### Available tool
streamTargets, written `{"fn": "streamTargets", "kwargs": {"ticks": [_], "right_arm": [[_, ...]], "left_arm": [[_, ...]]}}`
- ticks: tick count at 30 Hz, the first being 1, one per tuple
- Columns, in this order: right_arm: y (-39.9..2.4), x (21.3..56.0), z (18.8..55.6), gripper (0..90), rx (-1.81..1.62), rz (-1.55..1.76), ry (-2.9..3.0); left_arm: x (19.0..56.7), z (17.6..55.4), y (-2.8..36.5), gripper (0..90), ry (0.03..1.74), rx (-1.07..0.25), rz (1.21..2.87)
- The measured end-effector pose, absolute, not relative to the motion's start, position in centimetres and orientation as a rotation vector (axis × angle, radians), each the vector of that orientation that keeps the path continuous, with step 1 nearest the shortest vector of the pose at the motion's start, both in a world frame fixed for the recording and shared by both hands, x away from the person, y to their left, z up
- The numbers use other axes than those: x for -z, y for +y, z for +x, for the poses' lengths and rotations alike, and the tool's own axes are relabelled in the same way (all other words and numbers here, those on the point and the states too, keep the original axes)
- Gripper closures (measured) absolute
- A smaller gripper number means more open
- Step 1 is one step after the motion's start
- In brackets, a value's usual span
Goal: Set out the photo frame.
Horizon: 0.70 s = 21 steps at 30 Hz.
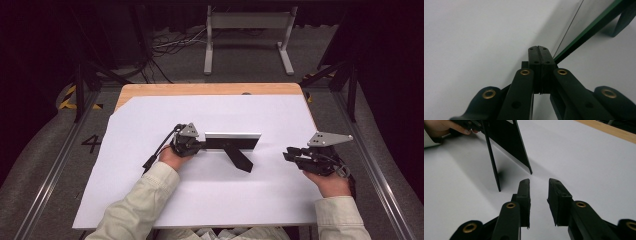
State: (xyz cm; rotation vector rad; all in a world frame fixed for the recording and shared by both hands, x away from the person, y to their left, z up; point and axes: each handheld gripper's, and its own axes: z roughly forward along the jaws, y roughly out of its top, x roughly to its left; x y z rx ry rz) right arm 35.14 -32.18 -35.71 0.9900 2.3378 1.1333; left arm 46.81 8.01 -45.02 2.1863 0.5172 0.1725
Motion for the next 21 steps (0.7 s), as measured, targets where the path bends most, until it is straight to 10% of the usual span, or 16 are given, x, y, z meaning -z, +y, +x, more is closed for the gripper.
{"fn": "streamTargets", "kwargs": {"ticks": [21], "right_arm": [[-32.2,35.4,35.3,70.1,-1.142,0.987,2.338]], "left_arm": [[44.0,45.2,7.6,90.0,0.341,-0.046,2.283]]}}
